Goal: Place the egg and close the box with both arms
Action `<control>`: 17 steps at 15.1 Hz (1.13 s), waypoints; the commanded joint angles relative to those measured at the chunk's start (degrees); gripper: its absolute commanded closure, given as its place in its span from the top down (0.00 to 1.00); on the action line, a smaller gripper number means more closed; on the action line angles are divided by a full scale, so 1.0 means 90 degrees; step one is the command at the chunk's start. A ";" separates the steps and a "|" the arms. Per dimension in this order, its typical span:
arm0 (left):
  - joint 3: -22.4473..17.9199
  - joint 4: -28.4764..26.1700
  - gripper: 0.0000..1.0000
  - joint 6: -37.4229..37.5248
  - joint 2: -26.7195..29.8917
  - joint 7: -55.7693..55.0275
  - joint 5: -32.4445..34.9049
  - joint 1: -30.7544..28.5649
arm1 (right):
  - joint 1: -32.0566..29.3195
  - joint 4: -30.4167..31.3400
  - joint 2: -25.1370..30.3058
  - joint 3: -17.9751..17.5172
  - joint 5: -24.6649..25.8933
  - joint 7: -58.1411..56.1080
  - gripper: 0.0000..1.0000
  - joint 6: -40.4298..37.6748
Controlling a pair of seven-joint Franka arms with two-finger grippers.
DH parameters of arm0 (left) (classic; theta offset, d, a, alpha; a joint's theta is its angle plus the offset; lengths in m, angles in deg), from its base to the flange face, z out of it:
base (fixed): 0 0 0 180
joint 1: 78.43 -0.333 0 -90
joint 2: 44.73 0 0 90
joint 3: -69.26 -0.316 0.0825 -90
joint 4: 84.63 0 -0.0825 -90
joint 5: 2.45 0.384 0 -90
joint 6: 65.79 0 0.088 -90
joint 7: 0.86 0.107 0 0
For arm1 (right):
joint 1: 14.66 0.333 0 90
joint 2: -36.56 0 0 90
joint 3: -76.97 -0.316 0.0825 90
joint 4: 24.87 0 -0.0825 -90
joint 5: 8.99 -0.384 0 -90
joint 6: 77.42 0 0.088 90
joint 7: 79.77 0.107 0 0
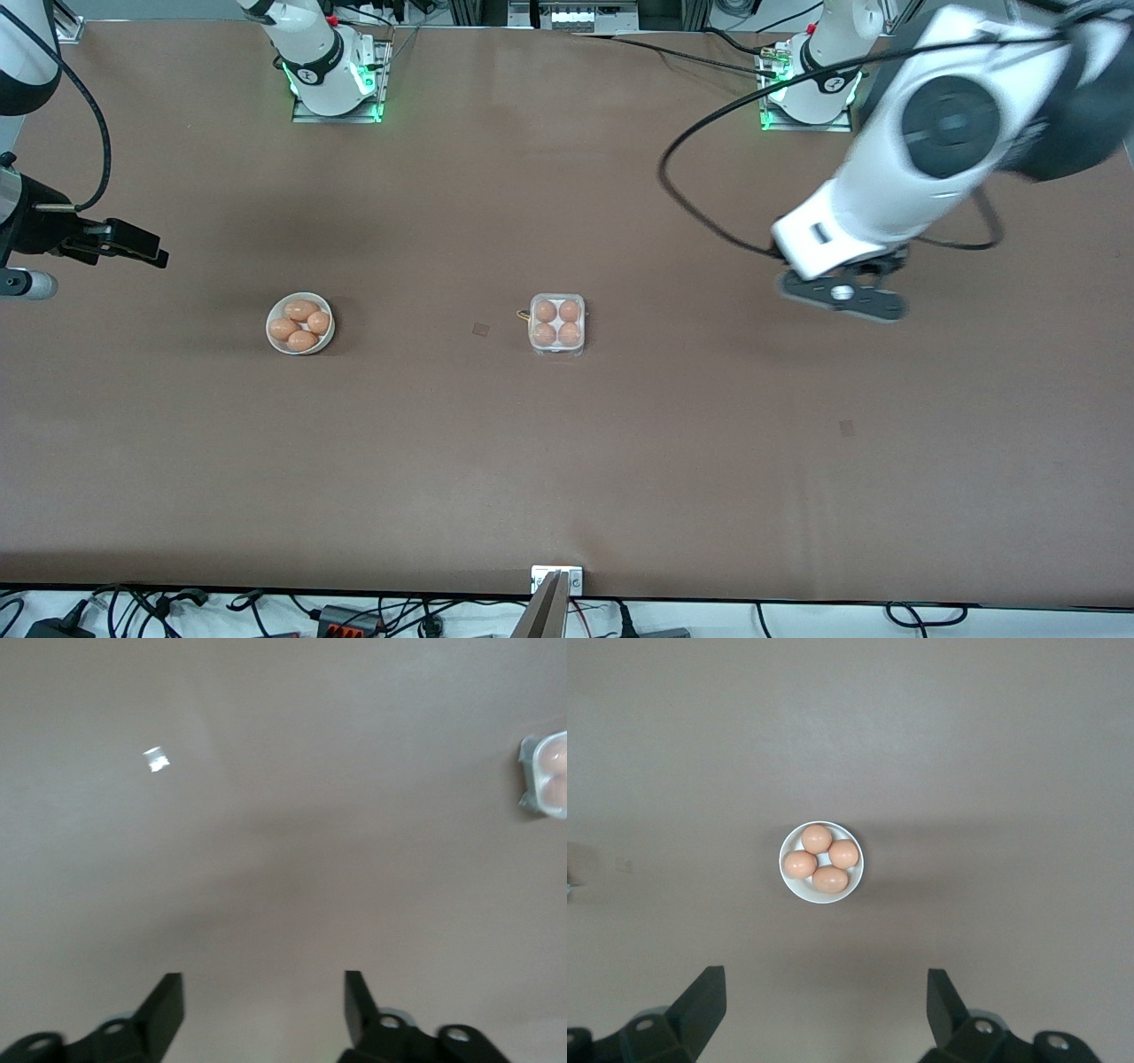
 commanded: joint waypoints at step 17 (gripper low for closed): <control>-0.2799 -0.2304 1.00 -0.1491 0.2332 0.0400 -0.1438 0.0495 | -0.0045 -0.0039 0.0006 -0.0036 0.0057 -0.0018 1.00 -0.0162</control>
